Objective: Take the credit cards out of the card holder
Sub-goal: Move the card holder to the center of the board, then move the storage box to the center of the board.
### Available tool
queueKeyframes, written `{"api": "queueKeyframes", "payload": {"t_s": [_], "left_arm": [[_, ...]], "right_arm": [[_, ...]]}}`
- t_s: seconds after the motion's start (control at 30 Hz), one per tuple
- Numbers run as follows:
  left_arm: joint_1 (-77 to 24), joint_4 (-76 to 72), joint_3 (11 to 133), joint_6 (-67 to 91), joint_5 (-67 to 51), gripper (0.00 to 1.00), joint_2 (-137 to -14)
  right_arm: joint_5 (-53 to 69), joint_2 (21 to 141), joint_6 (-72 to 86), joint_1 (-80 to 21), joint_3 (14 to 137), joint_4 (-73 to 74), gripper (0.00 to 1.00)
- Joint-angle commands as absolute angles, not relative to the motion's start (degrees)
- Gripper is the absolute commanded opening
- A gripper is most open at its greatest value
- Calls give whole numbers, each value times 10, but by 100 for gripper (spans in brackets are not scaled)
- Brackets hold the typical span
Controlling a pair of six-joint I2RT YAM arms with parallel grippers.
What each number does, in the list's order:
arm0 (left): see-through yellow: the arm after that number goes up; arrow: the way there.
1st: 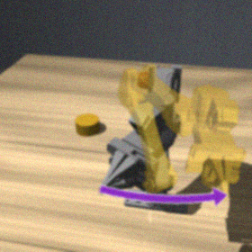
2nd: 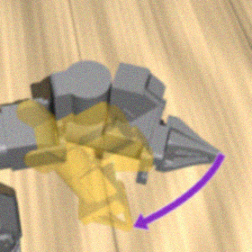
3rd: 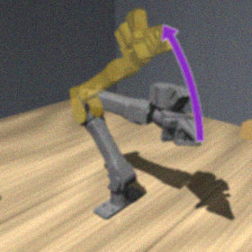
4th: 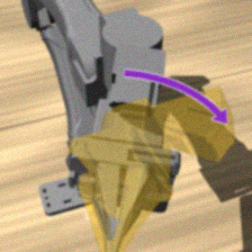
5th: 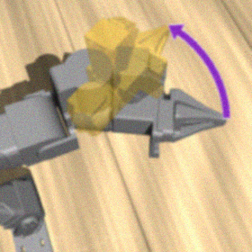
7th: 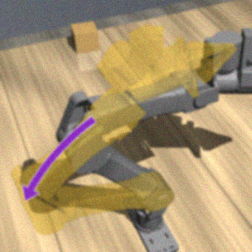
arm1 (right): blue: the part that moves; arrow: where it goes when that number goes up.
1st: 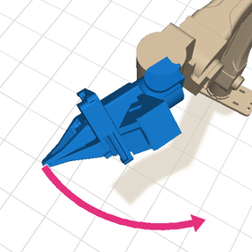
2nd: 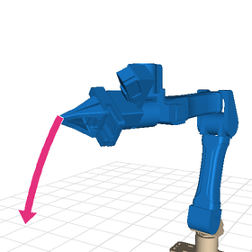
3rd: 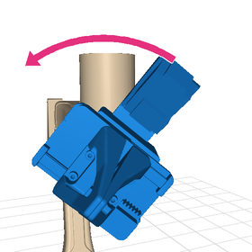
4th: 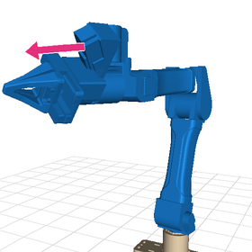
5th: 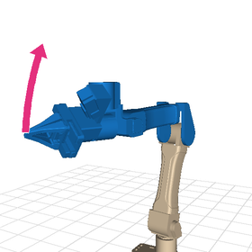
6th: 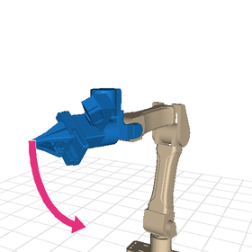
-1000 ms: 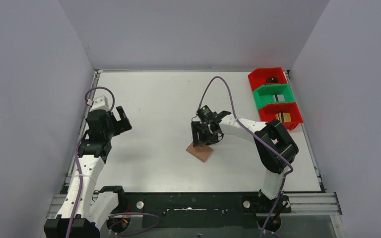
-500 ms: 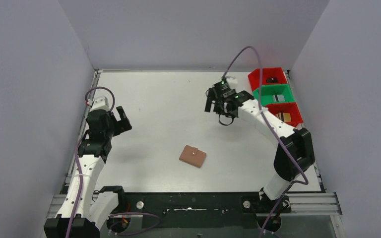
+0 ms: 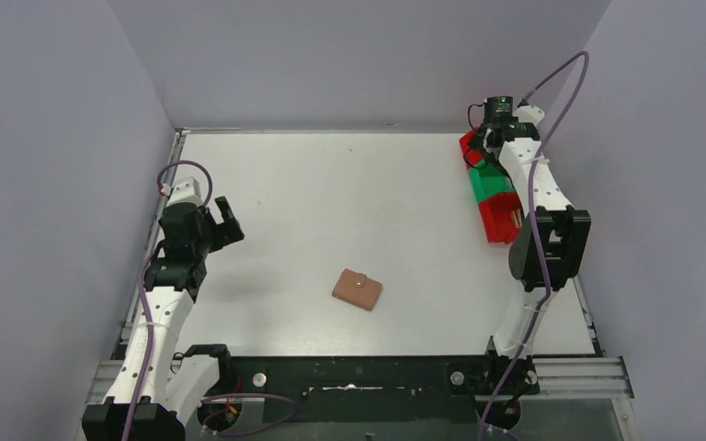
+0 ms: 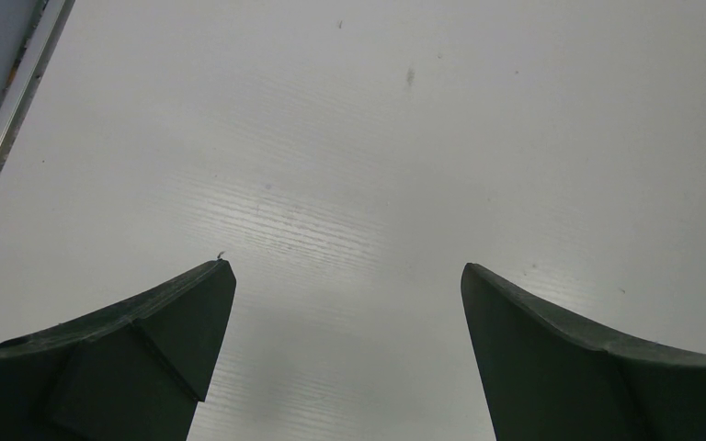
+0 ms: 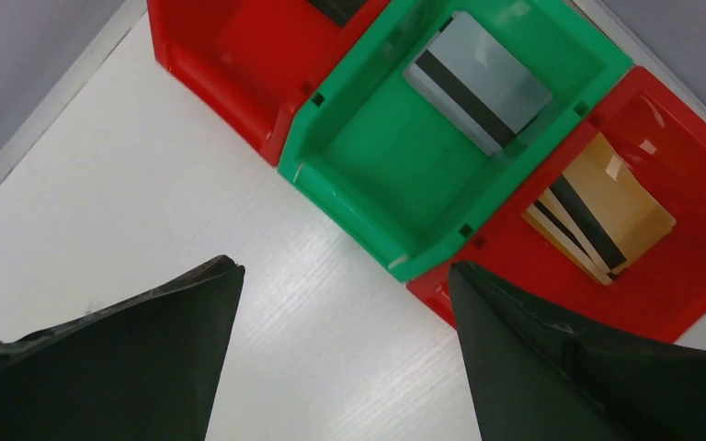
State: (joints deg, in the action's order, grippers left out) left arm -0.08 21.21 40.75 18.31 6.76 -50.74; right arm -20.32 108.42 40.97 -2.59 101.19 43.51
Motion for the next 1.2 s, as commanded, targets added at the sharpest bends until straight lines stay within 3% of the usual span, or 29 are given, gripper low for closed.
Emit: {"api": "queueKeyframes", "payload": {"t_s": [0.0, 0.43, 0.77, 1.17], "left_arm": [[4, 192, 418, 173, 57, 97, -506], [4, 190, 418, 172, 54, 97, -501], [5, 190, 417, 171, 55, 97, -495], [9, 188, 417, 171, 53, 97, -496]], "right_arm": [[-254, 1153, 462, -14, 1109, 473, 85], [-214, 1229, 513, 28, 1152, 384, 83], [-138, 1330, 508, 57, 1264, 374, 88], [-104, 1366, 503, 58, 1268, 363, 86]]}}
